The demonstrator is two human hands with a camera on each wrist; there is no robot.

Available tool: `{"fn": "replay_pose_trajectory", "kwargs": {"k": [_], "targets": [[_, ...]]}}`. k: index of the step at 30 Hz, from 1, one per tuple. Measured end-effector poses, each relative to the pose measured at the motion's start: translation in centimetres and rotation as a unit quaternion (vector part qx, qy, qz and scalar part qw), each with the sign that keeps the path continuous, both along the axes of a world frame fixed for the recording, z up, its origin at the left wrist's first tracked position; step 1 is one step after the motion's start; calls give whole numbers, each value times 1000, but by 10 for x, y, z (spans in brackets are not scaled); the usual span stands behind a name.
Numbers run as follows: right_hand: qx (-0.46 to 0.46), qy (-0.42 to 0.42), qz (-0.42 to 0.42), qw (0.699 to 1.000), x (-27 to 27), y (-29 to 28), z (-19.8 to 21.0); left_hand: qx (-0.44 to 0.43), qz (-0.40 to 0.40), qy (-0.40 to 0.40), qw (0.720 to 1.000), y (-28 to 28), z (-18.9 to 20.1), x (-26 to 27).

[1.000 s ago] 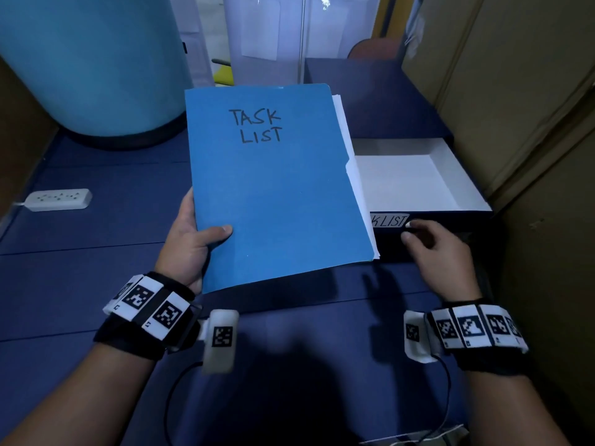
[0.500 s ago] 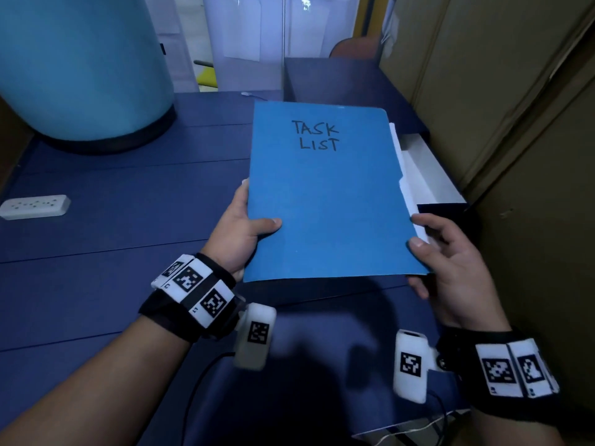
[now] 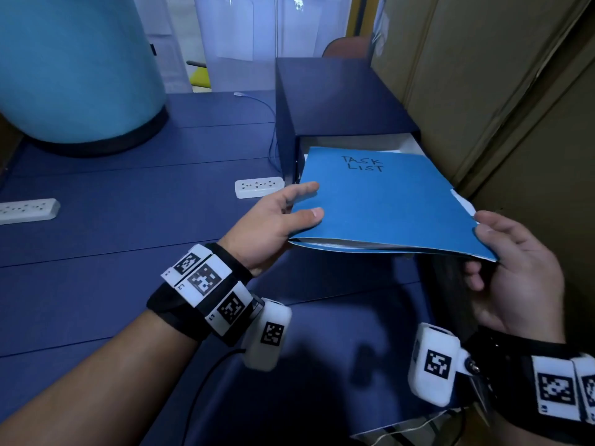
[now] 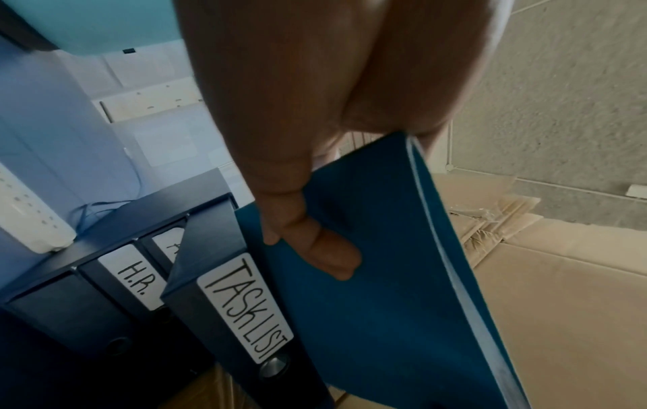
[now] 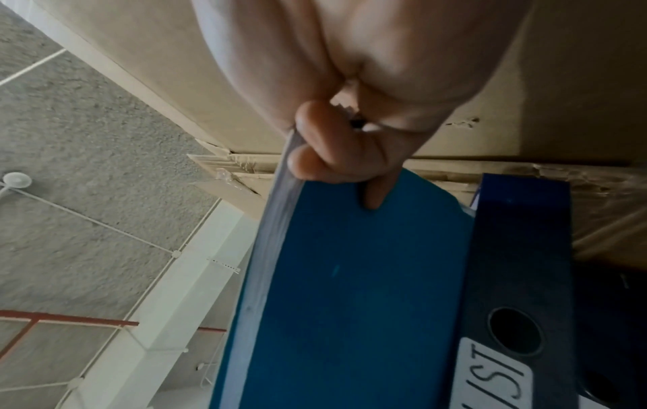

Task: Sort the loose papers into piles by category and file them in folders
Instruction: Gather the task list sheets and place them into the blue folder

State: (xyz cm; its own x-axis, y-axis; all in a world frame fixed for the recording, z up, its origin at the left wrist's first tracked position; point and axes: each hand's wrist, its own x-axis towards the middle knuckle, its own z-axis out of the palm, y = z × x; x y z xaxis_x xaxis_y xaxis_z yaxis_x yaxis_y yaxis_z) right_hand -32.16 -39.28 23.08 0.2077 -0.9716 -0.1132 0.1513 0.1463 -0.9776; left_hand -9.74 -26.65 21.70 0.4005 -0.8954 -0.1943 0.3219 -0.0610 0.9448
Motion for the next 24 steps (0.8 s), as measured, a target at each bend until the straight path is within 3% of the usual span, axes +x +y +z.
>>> {"fn": "replay_pose_trajectory", "kwargs": {"k": [4,13,24], "targets": [[-4,11,5,1000,6,-8,6,-13,20,-17,1000,2,2,1],[23,12,15,1000,44,-47,-8,10,124,-242,962,-13,-1,12],[31,-47,10,998,50,-47,-38,-15,193,-340,920,-55,-5,10]]}}
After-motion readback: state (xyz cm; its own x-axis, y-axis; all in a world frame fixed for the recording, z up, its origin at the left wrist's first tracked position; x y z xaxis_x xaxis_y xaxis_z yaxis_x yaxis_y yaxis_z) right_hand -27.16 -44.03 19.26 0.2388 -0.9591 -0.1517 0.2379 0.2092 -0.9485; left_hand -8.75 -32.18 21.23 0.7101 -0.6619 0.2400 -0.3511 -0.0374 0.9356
